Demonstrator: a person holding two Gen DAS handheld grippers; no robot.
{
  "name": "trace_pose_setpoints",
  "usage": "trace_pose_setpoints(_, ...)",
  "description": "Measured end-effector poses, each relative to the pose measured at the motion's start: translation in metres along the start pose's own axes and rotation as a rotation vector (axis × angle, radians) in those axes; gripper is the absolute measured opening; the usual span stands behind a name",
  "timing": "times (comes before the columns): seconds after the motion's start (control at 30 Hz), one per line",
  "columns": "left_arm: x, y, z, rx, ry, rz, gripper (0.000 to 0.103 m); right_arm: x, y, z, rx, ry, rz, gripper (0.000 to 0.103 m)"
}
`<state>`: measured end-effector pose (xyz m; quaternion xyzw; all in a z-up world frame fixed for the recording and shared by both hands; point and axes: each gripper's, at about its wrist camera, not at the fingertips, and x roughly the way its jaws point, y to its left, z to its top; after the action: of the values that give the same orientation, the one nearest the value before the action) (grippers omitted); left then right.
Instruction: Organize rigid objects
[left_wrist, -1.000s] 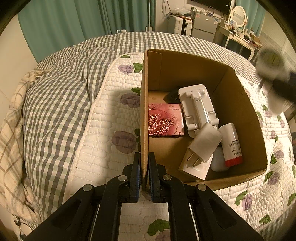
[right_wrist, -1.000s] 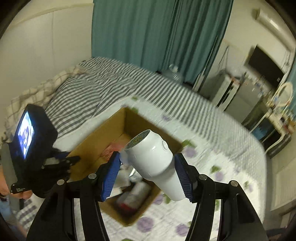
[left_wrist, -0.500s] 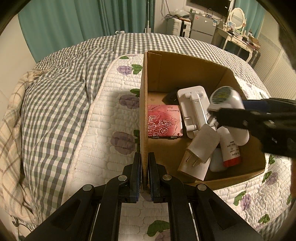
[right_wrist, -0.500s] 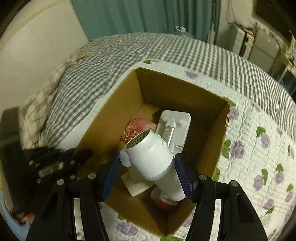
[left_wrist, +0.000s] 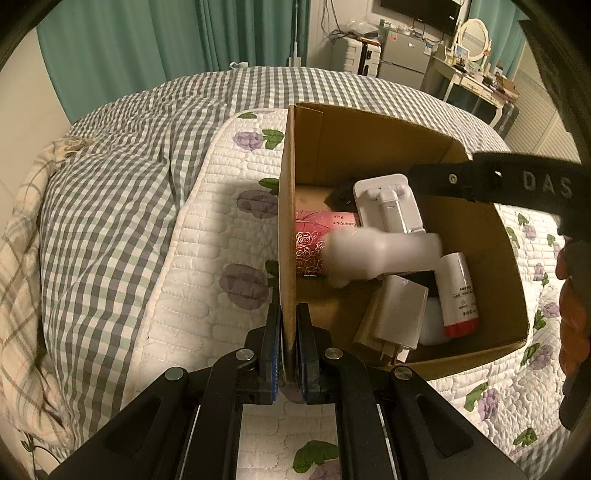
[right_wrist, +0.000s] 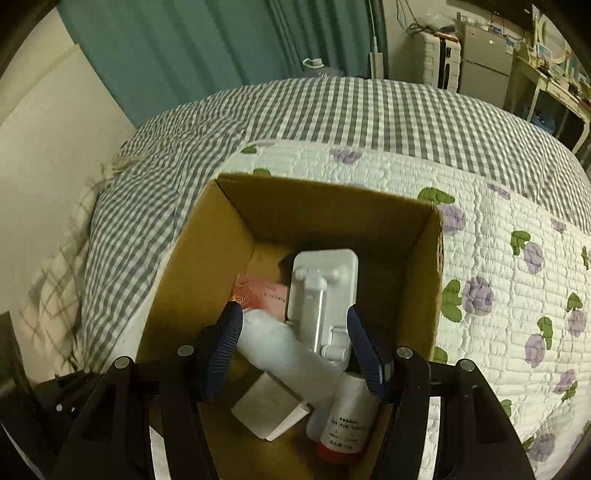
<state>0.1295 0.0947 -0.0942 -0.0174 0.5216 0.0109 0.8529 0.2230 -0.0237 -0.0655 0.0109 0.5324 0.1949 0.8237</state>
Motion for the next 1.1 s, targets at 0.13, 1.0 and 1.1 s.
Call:
trace_pose_setpoints(0.13,0.000,0.000,0.000,0.000,-0.001,-0.002,0.007,-0.010,0.007,-0.008,-0.061,-0.042,-0.044,0.060)
trace_pose_setpoints(1.0,-0.113,-0.022,0.003,0.077,-0.385,-0.004,0.009,-0.140,0.021,-0.089,-0.086,-0.463,-0.186,0.070)
trace_pose_setpoints(1.1,-0.136,-0.030,-0.005,0.090,-0.472,-0.021,0.015,-0.172,0.019,-0.102,-0.055,-0.552,-0.196,0.085)
